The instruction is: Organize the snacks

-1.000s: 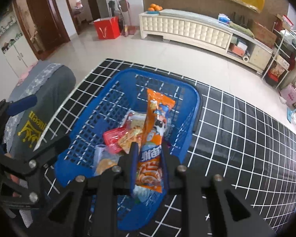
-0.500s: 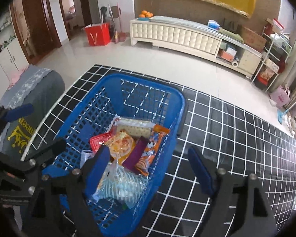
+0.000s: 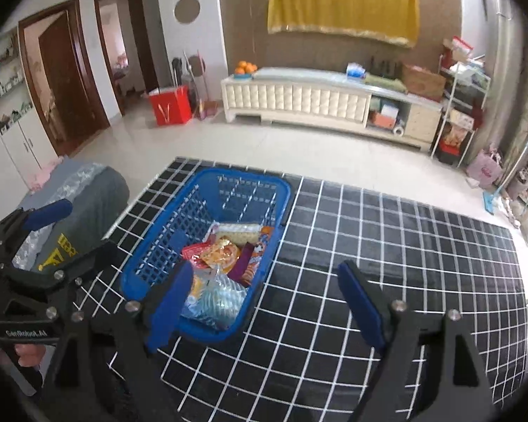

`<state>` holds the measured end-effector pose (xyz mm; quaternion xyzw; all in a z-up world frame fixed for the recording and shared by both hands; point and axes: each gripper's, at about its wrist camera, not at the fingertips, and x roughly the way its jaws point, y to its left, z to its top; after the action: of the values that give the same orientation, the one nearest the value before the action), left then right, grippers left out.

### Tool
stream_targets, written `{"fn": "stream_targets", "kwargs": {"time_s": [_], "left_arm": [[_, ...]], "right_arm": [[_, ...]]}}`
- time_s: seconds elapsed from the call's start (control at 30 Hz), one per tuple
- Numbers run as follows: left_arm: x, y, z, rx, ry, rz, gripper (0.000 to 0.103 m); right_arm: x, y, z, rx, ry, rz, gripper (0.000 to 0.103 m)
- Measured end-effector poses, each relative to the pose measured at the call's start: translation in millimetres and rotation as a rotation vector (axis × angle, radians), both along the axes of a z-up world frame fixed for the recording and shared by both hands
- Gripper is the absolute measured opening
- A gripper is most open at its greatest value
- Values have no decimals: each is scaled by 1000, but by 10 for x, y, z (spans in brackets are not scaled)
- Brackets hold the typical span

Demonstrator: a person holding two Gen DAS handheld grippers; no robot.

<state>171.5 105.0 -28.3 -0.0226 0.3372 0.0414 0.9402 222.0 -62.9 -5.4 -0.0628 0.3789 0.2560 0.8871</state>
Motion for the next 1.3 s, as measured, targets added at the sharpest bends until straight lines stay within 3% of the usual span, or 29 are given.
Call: {"fn": "stream_targets", "kwargs": {"time_s": [0.1, 0.5, 0.87, 1.3], "left_arm": [[-242, -119, 149, -21, -54, -9, 103], [-1190, -704, 446, 8, -221, -3, 103], [-1668, -1020, 478, 54, -218, -33, 103], [-1801, -1143, 495, 47, -214, -63, 103]], "right_arm": [[-259, -220, 166, 43, -66, -29, 103], [-1090, -777, 386, 94, -197, -115, 103], [-1613, -999, 391, 69, -253, -125, 103], [-1753, -1082, 378, 93, -260, -126, 103]]}}
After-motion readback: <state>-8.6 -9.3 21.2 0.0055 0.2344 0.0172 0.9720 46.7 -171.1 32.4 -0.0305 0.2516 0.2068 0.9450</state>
